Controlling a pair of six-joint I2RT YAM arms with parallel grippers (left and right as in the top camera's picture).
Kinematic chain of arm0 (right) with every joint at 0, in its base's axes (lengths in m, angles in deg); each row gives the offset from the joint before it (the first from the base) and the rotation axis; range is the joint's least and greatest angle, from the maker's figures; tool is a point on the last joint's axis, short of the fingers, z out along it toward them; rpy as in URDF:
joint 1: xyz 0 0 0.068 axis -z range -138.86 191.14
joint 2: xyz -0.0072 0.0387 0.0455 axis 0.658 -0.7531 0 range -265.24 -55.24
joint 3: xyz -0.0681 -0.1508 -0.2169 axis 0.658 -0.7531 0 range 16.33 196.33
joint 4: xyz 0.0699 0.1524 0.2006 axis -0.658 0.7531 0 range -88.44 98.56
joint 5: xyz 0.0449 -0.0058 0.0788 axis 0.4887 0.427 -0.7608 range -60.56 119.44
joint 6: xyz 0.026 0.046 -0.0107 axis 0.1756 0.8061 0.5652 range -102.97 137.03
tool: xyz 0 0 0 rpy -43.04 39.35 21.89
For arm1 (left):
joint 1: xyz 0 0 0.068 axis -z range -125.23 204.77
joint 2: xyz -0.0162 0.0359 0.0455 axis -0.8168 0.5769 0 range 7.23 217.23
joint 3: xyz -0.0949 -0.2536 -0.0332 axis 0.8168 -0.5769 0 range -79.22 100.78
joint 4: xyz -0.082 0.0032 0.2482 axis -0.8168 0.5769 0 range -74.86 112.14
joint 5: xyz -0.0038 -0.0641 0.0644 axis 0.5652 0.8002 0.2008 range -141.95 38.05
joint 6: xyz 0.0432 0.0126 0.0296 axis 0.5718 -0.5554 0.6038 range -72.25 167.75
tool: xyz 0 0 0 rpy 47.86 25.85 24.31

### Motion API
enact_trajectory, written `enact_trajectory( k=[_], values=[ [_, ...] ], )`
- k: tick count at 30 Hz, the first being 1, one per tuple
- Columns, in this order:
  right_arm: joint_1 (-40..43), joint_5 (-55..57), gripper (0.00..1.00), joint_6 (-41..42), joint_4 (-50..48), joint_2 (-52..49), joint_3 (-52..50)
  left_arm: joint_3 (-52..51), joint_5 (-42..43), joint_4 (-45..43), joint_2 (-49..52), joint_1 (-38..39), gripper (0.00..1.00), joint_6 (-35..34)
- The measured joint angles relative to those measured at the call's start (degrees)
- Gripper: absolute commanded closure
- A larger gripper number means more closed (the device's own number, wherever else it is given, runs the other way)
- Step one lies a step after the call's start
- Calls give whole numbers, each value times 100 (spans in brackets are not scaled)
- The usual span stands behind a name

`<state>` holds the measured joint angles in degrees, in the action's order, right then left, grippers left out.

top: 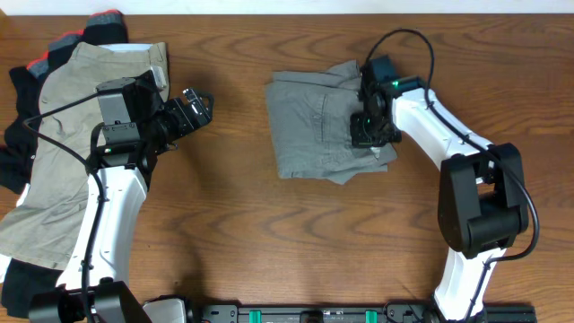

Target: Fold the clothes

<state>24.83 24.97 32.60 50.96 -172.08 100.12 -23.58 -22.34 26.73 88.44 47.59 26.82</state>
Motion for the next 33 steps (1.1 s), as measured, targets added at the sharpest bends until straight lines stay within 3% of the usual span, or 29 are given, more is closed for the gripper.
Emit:
enact_trajectory(
  k=[4,5,6,8,12,18,30,33],
  values=[
    [9,-24,96,13,-103,0,13,0,0,0,0,0,2,0],
    [11,-31,88,15,-103,0,22,0,0,0,0,0,2,0],
    [13,-59,66,-24,-76,0,74,0,0,0,0,0,2,0],
    [26,-87,48,-7,-46,0,170,0,0,-2,0,0,2,0],
    [170,-203,22,-107,-48,11,551,0,-2,4,0,0,2,0],
    [721,-597,14,-629,-87,44,715,-2,-4,22,0,0,2,2],
    [1099,-1891,20,-1864,-365,-640,713,0,-2,24,0,0,2,2],
    [1099,-2050,26,-1934,-385,-774,713,0,-2,22,0,0,2,2]
  ],
)
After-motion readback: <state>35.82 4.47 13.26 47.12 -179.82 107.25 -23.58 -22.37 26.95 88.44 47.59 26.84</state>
